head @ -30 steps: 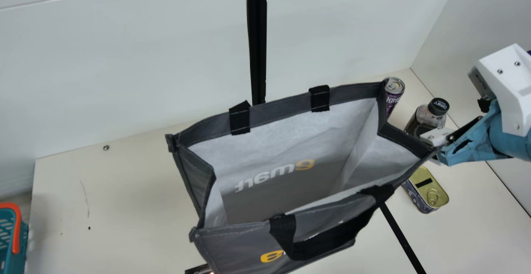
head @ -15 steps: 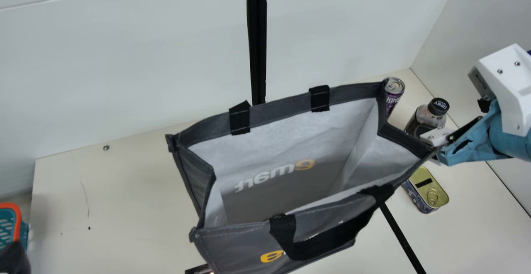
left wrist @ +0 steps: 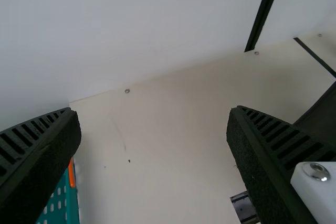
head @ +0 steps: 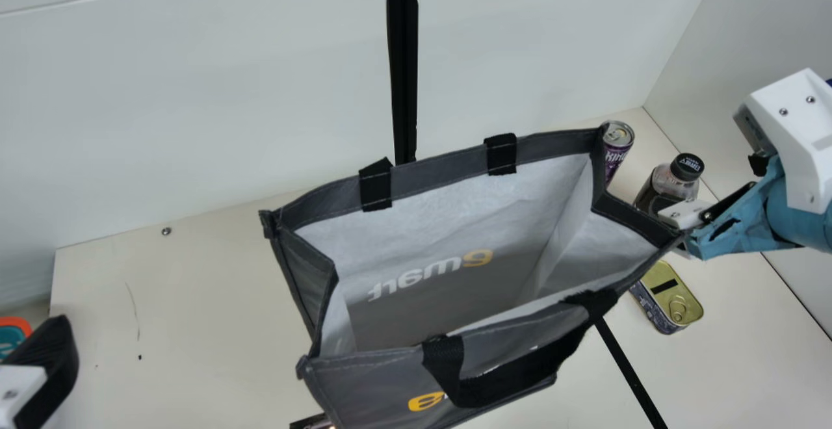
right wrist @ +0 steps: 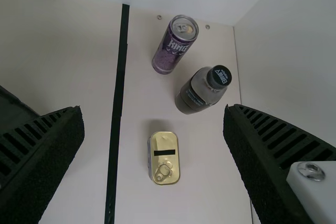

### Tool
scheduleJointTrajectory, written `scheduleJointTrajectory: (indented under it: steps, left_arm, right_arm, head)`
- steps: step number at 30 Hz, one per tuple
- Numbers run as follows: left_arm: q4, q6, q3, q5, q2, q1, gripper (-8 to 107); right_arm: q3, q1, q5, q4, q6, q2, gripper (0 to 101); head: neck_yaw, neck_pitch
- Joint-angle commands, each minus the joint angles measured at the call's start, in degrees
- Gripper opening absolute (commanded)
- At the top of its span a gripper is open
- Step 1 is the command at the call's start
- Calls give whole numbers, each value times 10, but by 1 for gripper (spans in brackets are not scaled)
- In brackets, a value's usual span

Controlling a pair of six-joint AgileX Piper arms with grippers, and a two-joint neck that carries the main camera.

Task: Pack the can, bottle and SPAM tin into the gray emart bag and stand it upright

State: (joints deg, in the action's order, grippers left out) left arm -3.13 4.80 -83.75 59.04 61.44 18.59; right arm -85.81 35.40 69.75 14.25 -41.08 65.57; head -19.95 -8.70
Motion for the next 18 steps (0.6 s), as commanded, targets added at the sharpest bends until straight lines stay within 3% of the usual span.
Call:
scheduleJointTrajectory:
  steps: [1,18]
  left_arm:
    - [-14,13,-16,1,11,-1,90]
    - [-106,111,-142,36,107,2,90]
  right_arm:
    - [0,0,0,0,0,0,95]
    - [0,0,0,0,0,0,95]
  head:
    - [0,-13]
    - [0,-13]
